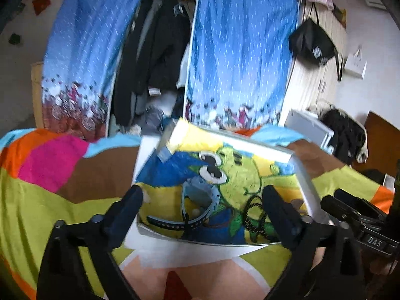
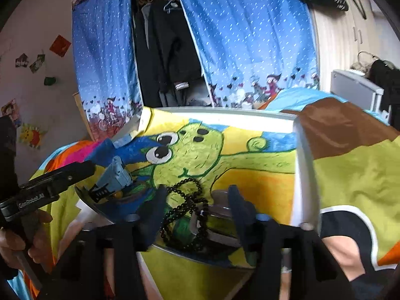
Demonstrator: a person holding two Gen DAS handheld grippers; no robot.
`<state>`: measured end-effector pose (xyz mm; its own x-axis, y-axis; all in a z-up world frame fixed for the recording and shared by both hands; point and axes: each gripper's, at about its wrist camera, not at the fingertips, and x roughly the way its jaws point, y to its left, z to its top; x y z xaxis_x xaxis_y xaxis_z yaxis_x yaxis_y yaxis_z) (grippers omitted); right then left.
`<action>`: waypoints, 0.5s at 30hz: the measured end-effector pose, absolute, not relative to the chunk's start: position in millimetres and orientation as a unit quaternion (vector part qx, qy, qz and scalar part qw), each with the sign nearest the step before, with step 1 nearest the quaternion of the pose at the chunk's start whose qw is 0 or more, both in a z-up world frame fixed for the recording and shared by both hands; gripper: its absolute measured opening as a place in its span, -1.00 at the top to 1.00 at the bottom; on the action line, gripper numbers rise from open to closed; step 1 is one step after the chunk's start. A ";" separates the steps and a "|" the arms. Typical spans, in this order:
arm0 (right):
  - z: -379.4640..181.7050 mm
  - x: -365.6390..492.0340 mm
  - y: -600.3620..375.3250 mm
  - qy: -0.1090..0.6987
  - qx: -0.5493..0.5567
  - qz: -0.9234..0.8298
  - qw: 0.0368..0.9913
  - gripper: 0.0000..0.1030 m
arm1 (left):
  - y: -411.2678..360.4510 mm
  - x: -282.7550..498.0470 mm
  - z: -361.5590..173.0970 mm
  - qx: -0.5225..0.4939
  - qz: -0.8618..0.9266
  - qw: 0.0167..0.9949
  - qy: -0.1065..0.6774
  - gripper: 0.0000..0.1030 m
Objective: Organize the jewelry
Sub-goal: 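Withdraw both tools from the tray back toward the bangles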
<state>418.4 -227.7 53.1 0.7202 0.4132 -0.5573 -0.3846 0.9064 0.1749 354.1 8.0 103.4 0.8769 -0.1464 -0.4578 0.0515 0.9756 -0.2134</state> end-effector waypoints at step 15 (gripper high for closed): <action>119.5 281.5 -253.6 0.185 0.021 0.227 0.956 -1.00 | 6.7 206.8 131.2 -0.087 -0.049 0.972 0.214 -0.97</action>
